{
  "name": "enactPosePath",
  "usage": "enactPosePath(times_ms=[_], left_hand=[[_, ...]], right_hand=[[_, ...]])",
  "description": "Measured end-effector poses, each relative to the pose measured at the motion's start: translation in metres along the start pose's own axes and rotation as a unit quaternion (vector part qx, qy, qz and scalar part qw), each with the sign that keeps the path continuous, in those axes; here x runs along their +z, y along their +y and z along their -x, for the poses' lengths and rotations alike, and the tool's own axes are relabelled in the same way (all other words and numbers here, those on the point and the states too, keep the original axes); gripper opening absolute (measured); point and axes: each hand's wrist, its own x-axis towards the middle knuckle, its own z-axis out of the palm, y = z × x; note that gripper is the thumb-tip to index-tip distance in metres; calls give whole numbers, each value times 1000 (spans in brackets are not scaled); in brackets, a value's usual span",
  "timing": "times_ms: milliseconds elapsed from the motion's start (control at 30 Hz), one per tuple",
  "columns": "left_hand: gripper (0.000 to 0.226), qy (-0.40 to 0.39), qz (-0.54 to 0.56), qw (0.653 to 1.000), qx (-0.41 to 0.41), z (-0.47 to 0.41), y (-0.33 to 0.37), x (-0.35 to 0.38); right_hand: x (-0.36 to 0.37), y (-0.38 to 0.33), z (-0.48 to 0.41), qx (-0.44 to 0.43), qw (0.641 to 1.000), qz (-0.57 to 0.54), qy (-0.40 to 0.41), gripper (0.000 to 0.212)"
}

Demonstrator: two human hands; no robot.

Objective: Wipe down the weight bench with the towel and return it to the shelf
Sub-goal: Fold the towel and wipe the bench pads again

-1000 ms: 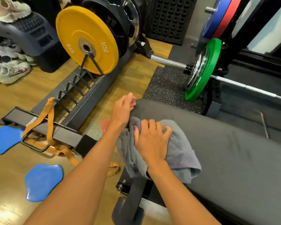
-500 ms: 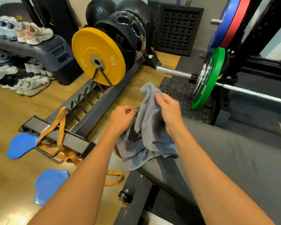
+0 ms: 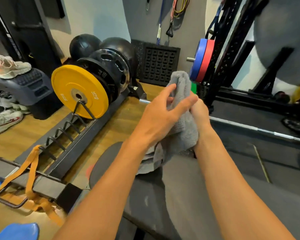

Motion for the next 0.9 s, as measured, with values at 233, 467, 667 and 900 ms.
enactPosePath(times_ms=[233, 467, 667, 900], left_hand=[[22, 121, -96, 987, 46, -19, 41, -25], [17, 23, 11, 1000, -9, -33, 29, -40], [17, 26, -38, 999, 15, -39, 31, -38], [15, 60, -33, 997, 43, -46, 23, -85]], right_hand=[[0, -26, 16, 3, 976, -68, -205, 43], [-18, -36, 19, -7, 937, 195, -290, 38], [-16, -45, 25, -43, 923, 315, -217, 41], [-43, -53, 6, -158, 853, 495, -50, 17]])
